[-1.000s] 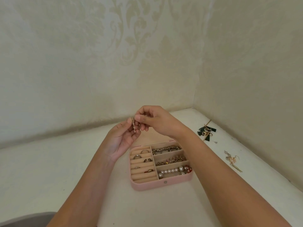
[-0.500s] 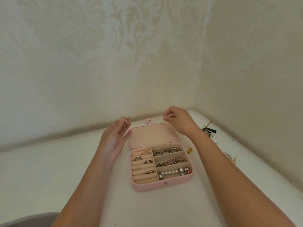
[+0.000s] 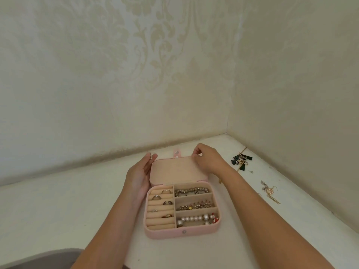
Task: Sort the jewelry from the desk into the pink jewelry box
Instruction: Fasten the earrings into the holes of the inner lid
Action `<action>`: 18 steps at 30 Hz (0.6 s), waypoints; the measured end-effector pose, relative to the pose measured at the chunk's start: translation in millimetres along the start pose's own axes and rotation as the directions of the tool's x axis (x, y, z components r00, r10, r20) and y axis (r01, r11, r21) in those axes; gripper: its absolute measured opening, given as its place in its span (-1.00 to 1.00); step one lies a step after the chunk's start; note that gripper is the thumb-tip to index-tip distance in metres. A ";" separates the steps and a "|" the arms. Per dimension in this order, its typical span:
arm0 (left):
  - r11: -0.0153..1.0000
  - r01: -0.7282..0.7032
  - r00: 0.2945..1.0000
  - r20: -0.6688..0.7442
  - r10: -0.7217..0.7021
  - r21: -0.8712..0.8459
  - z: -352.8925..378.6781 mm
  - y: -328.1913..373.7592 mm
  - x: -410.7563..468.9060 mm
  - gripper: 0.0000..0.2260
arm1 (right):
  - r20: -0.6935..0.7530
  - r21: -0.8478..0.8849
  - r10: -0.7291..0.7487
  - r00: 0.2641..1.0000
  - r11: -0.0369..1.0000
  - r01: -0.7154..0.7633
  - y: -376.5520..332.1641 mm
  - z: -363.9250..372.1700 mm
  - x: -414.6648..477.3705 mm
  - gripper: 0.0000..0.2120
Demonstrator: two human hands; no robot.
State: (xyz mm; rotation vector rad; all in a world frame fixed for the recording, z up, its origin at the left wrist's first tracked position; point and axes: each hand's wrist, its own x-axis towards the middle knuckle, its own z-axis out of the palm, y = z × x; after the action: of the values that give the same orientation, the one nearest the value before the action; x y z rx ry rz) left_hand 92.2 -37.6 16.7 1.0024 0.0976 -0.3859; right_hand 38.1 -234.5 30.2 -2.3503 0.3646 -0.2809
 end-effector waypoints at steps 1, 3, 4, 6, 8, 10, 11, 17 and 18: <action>1.000 0.000 1.000 -0.016 0.000 0.020 1.9 -2.7 -6.9 -0.89 | 0.013 -0.023 -0.011 1.000 1.000 0.011 -1.7 -0.2 -4.5 -0.88; 1.000 -0.002 0.999 -0.045 0.002 0.011 4.0 -7.6 -22.4 -0.89 | 0.036 -0.073 -0.027 0.999 0.997 0.030 -5.3 -1.2 -15.3 -0.87; 1.000 -0.002 0.998 -0.058 0.001 -0.006 3.8 -9.8 -29.8 -0.90 | 0.047 -0.097 -0.034 0.998 0.995 0.038 -6.6 -1.4 -20.2 -0.87; 0.999 0.001 0.997 -0.077 -0.003 -0.034 1.8 -13.0 -43.8 -0.91 | 0.076 -0.129 -0.048 0.996 0.990 0.058 -9.5 -1.2 -28.5 -0.89; 0.999 0.007 0.997 -0.076 -0.011 -0.048 -0.3 -16.9 -55.3 -0.91 | 0.082 -0.107 -0.065 0.994 0.991 0.074 -12.6 2.5 -36.8 -0.89; 0.998 0.000 0.998 -0.065 -0.004 -0.066 -2.3 -19.6 -65.2 -0.91 | 0.038 -0.050 -0.081 0.996 0.995 0.083 -15.1 8.5 -44.0 -0.89; 0.996 -0.004 0.998 -0.058 -0.001 -0.086 -3.3 -20.1 -69.1 -0.91 | 0.006 -0.030 -0.091 0.996 0.995 0.091 -16.1 11.3 -46.9 -0.91; 0.990 -0.013 1.000 -0.026 0.009 -0.140 -7.5 -18.1 -75.1 -0.91 | -0.061 0.009 -0.194 0.979 0.981 0.194 -20.4 20.1 -55.2 -0.94; 0.990 -0.013 1.000 -0.022 0.010 -0.137 -7.6 -18.2 -74.4 -0.92 | -0.049 -0.009 -0.203 0.978 0.979 0.203 -20.5 20.8 -54.8 -0.95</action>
State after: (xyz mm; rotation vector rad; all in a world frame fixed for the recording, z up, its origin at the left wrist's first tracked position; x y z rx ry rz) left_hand 17.3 -19.8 17.0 0.8706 0.1360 -0.3537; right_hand -3.3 -188.6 24.5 -2.3900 0.1484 -0.4371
